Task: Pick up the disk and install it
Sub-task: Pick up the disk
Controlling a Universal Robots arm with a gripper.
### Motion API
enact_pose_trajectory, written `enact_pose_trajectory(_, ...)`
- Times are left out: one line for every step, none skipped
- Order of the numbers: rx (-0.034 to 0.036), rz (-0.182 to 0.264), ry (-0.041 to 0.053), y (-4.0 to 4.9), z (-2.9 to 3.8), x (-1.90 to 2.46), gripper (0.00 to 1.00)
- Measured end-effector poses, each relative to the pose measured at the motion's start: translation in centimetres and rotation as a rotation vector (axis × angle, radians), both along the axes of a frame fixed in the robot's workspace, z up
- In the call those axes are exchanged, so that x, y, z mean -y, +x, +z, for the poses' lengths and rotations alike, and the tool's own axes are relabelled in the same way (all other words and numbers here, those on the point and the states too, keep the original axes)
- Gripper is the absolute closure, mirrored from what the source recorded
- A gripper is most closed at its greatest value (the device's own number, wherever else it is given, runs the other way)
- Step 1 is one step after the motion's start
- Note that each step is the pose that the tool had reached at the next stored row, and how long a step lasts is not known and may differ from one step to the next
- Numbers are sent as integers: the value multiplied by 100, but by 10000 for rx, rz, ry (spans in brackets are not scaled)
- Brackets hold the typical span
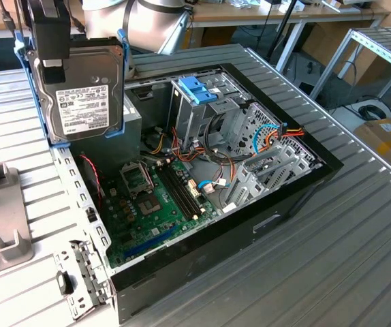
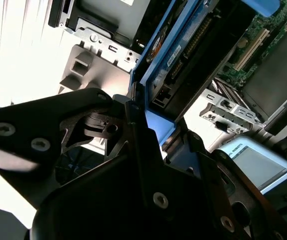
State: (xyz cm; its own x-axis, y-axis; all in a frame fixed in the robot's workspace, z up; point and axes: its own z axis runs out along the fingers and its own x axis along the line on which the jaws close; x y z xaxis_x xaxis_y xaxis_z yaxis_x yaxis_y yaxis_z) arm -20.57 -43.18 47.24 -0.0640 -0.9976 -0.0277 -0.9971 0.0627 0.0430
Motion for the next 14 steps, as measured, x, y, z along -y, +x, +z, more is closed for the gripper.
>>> enact_pose_trajectory(0,0,0,0,0,9,63)
enact_pose_trajectory(0,0,0,1,0,20,63)
enact_pose_trajectory(0,0,0,2,0,29,63)
enact_pose_trajectory(1,0,0,2,0,38,63)
enact_pose_trajectory(0,0,0,2,0,47,63)
enact_pose_trajectory(1,0,0,3,0,56,63)
enact_pose_trajectory(0,0,0,3,0,62,63)
enact_pose_trajectory(0,0,0,3,0,68,63)
enact_pose_trajectory(0,1,1,3,-1,74,63)
enact_pose_trajectory(0,0,0,4,0,81,63)
enact_pose_trajectory(0,0,0,4,0,87,63)
enact_pose_trajectory(0,0,-1,4,0,97,63)
enact_pose_trajectory(0,0,0,4,0,103,63)
enact_pose_trajectory(1,0,0,5,-1,108,63)
